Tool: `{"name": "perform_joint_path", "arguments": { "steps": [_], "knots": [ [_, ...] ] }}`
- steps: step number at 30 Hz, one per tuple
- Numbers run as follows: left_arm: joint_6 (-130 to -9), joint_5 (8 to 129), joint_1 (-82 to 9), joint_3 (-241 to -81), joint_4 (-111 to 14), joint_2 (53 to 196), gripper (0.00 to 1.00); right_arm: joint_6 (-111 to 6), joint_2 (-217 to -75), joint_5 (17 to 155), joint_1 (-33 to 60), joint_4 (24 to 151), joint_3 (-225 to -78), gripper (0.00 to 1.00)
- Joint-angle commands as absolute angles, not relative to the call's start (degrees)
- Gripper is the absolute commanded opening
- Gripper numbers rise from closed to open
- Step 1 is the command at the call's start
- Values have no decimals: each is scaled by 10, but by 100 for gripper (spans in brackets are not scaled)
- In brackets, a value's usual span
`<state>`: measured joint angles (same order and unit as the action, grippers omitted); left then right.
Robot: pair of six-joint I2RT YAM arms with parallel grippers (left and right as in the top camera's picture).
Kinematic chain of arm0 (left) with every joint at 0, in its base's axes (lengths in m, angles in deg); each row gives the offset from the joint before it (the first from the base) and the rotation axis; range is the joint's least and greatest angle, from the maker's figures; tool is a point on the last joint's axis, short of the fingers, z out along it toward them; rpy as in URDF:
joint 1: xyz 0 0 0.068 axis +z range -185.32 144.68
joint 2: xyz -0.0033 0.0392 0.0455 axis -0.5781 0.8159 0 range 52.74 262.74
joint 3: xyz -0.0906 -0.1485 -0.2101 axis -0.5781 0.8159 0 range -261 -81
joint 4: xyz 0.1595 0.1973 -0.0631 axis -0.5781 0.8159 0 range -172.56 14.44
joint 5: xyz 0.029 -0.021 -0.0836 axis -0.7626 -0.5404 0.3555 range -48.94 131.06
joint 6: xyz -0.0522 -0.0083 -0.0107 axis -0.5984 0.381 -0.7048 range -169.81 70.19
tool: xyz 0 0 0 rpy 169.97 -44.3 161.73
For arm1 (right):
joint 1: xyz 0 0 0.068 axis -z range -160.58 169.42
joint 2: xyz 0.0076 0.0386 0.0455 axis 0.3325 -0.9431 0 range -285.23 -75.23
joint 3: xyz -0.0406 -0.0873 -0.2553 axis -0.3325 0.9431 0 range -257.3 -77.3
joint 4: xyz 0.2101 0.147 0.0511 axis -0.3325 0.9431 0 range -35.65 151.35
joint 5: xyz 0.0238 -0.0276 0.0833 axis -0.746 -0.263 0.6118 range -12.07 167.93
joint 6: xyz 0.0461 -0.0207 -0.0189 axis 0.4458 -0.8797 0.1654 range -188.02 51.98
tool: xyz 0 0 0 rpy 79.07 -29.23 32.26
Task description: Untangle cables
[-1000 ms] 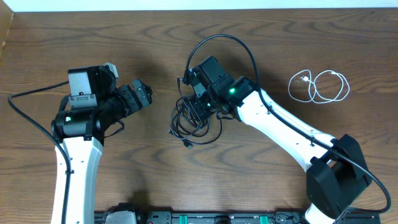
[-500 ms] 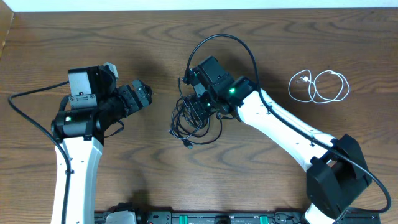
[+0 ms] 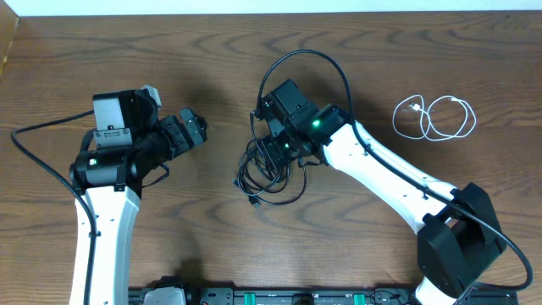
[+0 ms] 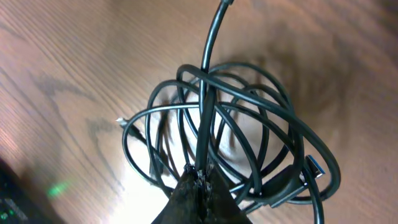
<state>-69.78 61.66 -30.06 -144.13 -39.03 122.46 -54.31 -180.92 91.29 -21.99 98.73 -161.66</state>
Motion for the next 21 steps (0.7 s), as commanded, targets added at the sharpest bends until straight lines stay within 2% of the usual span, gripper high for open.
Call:
{"name": "perform_joint_path", "arguments": {
  "steps": [1,7,16,21],
  "knots": [
    [-703,609,-299,-1449,-389,1224,99,-533,-1811,923,-218,999,-1619,1],
    [-703,609,-299,-1449,-389,1224,99,-532,-1811,1011,-219,998,-1619,1],
    [-703,610,-299,-1449,-398,1224,99,-513,-1811,1025,-209,1016,-1619,1],
    [-703,613,-299,-1449,-361,1224,99,-513,-1811,1043,-191,1015,-1619,1]
  ]
}}
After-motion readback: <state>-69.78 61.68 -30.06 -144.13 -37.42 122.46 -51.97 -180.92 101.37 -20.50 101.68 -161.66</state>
